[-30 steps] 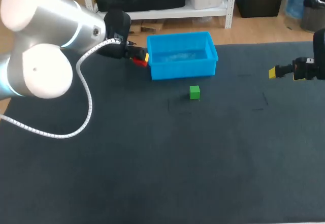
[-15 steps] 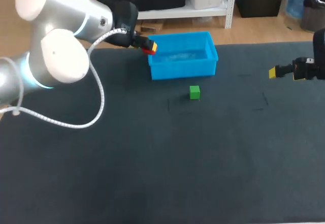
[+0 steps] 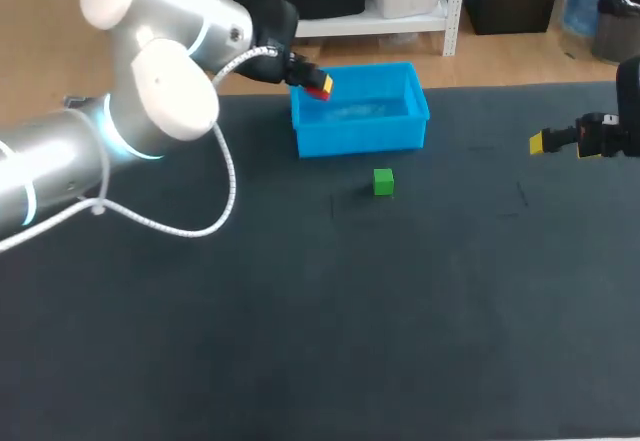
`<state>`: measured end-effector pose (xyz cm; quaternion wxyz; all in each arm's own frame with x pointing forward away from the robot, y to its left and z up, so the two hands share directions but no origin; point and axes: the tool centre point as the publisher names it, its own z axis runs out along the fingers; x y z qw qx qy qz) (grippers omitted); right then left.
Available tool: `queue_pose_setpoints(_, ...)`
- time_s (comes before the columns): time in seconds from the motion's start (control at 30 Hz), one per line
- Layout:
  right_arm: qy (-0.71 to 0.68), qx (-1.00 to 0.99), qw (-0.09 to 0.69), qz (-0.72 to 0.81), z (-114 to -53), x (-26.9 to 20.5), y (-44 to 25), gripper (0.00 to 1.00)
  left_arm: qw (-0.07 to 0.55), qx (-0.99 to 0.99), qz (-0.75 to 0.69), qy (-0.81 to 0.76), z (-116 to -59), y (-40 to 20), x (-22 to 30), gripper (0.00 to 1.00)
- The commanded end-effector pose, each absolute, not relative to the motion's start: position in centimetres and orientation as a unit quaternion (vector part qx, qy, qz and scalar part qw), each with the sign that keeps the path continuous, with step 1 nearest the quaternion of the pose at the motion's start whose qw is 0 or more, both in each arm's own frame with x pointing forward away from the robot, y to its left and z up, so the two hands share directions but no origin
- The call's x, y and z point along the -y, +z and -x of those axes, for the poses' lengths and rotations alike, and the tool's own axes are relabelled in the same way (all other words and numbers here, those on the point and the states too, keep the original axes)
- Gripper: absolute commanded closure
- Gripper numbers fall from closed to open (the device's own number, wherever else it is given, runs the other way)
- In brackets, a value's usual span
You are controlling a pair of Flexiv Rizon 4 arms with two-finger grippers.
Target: Use the left arm to pick the red cube and place it into the blue plastic box first, then use the right arm to grasp the green cube and put it into the same blue plastic box after the first action is fully finished.
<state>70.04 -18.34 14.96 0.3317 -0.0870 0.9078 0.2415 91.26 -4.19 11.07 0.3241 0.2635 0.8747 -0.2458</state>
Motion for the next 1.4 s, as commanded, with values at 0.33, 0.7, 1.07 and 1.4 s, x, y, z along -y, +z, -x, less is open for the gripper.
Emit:
queue_pose_setpoints(0.33,0.243,-0.908,0.331,0.088,-70.0,18.4,14.9,0.00,0.305,-0.889,-0.249,-0.236,-94.1,8.3,6.3,1.00)
queue_pose_setpoints(0.7,0.243,-0.908,0.331,0.088,-70.0,18.4,14.9,0.00,0.288,-0.904,-0.232,-0.216,-94.3,6.8,6.7,1.00)
queue_pose_setpoints(1.07,0.243,-0.908,0.331,0.088,-70.0,18.4,14.9,0.00,0.270,-0.916,-0.224,-0.195,-94.4,6.0,6.5,1.00)
queue_pose_setpoints(1.4,0.243,-0.908,0.331,0.088,-70.0,18.4,14.9,0.00,0.259,-0.922,-0.225,-0.182,-94.3,5.5,6.4,0.00)
